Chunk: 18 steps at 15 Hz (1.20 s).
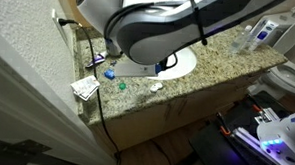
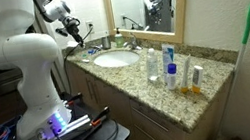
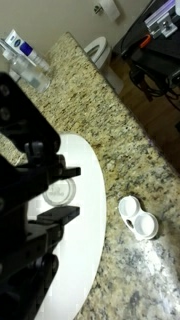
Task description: Put the clear cap upside down then put it on top of the right white object
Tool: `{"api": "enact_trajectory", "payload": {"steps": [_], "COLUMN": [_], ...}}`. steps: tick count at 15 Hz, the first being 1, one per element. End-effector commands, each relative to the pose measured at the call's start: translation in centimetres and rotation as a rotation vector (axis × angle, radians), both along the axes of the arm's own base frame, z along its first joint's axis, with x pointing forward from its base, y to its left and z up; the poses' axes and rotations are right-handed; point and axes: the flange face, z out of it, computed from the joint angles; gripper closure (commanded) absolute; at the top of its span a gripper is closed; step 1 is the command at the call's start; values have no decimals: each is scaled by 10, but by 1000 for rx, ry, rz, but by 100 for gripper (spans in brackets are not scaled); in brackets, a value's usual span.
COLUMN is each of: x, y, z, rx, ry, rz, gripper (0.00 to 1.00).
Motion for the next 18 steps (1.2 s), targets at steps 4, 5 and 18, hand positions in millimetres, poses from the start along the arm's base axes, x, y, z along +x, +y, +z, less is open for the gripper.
{"api": "enact_trajectory", "payload": {"steps": [4, 5, 18], "x": [-16, -25, -67], "y": [28, 34, 68], "z": [-41, -52, -107], "rx": [-5, -12, -189], "ry": [-129, -140, -259], "rz": [329, 384, 699], "gripper": [92, 92, 92]}}
